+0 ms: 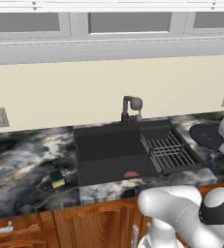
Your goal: Pick the pan and sponge and place them into the sink. Then turn on the water.
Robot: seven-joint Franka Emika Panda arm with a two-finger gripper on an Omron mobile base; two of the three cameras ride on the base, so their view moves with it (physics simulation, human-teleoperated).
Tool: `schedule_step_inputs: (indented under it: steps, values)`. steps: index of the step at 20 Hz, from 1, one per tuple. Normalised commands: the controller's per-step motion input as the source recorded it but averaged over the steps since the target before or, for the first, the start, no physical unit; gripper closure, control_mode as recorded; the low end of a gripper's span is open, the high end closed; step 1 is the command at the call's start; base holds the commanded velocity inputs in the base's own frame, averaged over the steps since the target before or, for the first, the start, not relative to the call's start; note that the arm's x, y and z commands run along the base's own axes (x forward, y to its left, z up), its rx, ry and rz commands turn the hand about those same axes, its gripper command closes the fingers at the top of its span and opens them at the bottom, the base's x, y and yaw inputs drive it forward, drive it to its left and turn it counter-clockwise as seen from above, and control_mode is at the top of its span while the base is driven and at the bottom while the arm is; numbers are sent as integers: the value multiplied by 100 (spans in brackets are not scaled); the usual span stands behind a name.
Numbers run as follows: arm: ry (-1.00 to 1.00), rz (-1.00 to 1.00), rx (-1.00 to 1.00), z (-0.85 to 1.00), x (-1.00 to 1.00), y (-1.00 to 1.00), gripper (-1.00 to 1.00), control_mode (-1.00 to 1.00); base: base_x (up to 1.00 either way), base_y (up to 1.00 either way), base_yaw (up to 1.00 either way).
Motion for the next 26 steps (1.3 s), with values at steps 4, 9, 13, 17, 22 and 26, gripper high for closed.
schedule_step_inputs:
  steps: [4, 9, 13, 17, 22, 26]
  values:
    - [0, 0, 0, -21, 0, -31, -100, -100, 0, 0, 0]
    - [0, 0, 0, -19, 0, -34, -100, -100, 0, 0, 0]
    - [0, 0, 0, -21, 3, -29, -100, -100, 0, 0, 0]
    - [0, 0, 0, -25, 9, -21, -100, -100, 0, 0, 0]
    - [0, 0, 0, -18, 23, -13, -100, -100, 0, 0, 0]
    - [1, 0, 0, -18, 37, -14, -100, -100, 0, 0, 0]
